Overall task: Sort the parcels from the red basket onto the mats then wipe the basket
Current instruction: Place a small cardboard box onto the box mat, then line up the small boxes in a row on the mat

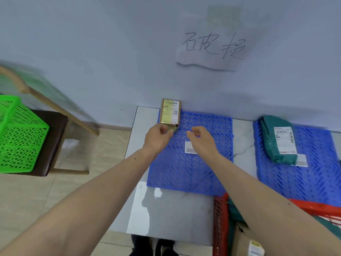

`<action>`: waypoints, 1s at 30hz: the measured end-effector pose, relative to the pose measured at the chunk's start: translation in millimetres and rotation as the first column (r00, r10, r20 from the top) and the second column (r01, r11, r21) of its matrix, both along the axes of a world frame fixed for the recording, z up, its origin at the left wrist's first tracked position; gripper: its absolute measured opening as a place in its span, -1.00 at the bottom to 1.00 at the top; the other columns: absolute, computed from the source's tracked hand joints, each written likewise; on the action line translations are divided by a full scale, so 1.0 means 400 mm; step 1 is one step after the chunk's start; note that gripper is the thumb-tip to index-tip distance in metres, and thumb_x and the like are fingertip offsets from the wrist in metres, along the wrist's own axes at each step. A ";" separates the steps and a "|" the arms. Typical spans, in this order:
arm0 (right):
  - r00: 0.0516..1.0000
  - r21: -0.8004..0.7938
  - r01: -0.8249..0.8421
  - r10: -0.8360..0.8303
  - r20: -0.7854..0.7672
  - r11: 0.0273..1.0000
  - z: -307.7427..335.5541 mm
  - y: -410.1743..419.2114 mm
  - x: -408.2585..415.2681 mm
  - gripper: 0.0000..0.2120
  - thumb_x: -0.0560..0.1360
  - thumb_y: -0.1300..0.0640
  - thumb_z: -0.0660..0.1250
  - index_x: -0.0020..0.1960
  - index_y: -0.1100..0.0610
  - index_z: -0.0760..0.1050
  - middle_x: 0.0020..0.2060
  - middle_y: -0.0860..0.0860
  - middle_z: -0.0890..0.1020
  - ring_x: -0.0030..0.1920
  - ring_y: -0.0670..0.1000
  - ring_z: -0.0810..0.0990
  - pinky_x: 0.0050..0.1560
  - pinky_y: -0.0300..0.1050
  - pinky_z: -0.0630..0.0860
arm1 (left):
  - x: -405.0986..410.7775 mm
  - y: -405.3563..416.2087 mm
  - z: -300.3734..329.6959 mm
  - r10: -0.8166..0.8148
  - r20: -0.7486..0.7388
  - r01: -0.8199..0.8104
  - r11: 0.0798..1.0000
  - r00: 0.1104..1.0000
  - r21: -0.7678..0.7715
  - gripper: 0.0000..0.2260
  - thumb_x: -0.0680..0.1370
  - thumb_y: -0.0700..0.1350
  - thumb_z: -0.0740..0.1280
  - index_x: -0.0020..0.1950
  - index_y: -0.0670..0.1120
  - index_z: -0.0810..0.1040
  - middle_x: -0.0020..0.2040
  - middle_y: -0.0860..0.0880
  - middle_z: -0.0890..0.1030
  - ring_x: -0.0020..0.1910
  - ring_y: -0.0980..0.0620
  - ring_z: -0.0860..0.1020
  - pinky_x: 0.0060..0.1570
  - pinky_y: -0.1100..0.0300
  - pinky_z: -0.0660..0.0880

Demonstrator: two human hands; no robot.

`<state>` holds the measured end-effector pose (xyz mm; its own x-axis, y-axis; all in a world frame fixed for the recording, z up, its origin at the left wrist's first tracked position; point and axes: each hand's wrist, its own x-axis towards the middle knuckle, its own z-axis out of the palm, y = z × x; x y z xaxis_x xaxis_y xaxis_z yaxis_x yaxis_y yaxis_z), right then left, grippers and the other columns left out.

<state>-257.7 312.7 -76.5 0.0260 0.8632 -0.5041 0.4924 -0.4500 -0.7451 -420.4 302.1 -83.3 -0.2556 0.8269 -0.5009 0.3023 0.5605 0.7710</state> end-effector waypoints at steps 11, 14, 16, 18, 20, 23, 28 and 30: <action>0.978 0.107 -0.102 0.080 0.192 0.989 0.195 -0.265 0.106 -0.67 0.56 0.13 0.34 0.29 0.18 0.46 0.24 0.08 0.58 0.17 0.05 0.57 0.20 -0.09 0.44 | 0.095 -0.201 0.166 -0.215 -0.016 0.215 0.976 0.977 0.033 -0.88 0.55 -0.12 0.37 0.06 -0.10 0.53 -0.04 -0.03 0.56 -0.06 0.01 0.52 0.04 0.11 0.47; 0.967 0.110 -0.107 0.078 0.241 0.988 0.231 -0.344 0.141 -0.66 0.56 0.12 0.34 0.30 0.21 0.47 0.25 0.09 0.56 0.18 0.08 0.56 0.25 -0.05 0.43 | 0.129 -0.260 0.193 -0.286 0.005 0.285 0.957 0.958 0.049 -0.87 0.53 -0.11 0.37 0.06 -0.09 0.53 -0.03 -0.03 0.58 -0.09 0.01 0.53 -0.05 0.14 0.48; 0.963 0.116 -0.090 0.057 0.262 0.989 0.247 -0.393 0.165 -0.65 0.56 0.12 0.35 0.30 0.22 0.47 0.26 0.09 0.56 0.18 0.10 0.56 0.25 -0.04 0.43 | 0.154 -0.295 0.209 -0.324 0.007 0.324 0.944 0.946 0.057 -0.85 0.53 -0.10 0.38 0.07 -0.09 0.55 -0.07 -0.01 0.58 -0.14 0.03 0.52 -0.11 0.16 0.47; 0.962 0.125 -0.071 0.035 0.270 0.990 0.257 -0.440 0.192 -0.65 0.55 0.12 0.36 0.29 0.22 0.48 0.24 0.11 0.57 0.16 0.11 0.57 0.25 -0.02 0.44 | 0.180 -0.328 0.225 -0.345 -0.004 0.345 0.936 0.939 0.068 -0.86 0.52 -0.11 0.39 0.05 -0.09 0.56 -0.08 -0.01 0.59 -0.13 0.03 0.52 -0.08 0.16 0.46; 0.963 0.129 -0.049 0.013 0.270 0.990 0.268 -0.485 0.224 -0.65 0.53 0.13 0.38 0.27 0.22 0.49 0.23 0.13 0.58 0.15 0.13 0.58 0.24 0.00 0.45 | 0.209 -0.358 0.238 -0.360 -0.010 0.360 0.930 0.933 0.073 -0.89 0.53 -0.13 0.39 0.03 -0.08 0.55 -0.06 -0.03 0.60 -0.10 0.03 0.53 -0.06 0.18 0.46; 0.961 0.152 -0.036 -0.008 0.276 0.988 0.283 -0.543 0.281 -0.66 0.53 0.15 0.38 0.26 0.23 0.49 0.21 0.14 0.58 0.20 0.14 0.57 0.26 0.03 0.44 | 0.257 -0.402 0.247 -0.367 -0.004 0.366 0.927 0.930 0.079 -0.87 0.53 -0.14 0.38 0.05 -0.12 0.56 -0.05 -0.04 0.60 -0.08 0.04 0.53 -0.02 0.19 0.46; 0.952 0.169 -0.101 0.046 0.302 0.980 0.301 -0.624 0.392 -0.64 0.55 0.13 0.35 0.31 0.21 0.46 0.25 0.12 0.55 0.23 0.10 0.54 0.22 -0.09 0.41 | 0.350 -0.489 0.243 -0.349 0.013 0.347 0.934 0.937 0.087 -0.86 0.53 -0.17 0.39 0.06 -0.16 0.57 -0.06 -0.06 0.59 -0.09 0.02 0.53 0.04 0.10 0.50; 0.950 0.157 -0.126 0.074 0.302 0.980 0.305 -0.652 0.436 -0.62 0.57 0.11 0.34 0.34 0.20 0.44 0.28 0.11 0.53 0.26 0.09 0.52 0.24 -0.07 0.42 | 0.388 -0.529 0.239 -0.322 0.027 0.319 0.944 0.946 0.082 -0.88 0.53 -0.18 0.39 0.05 -0.15 0.56 -0.07 -0.06 0.58 -0.10 0.01 0.52 0.02 0.10 0.49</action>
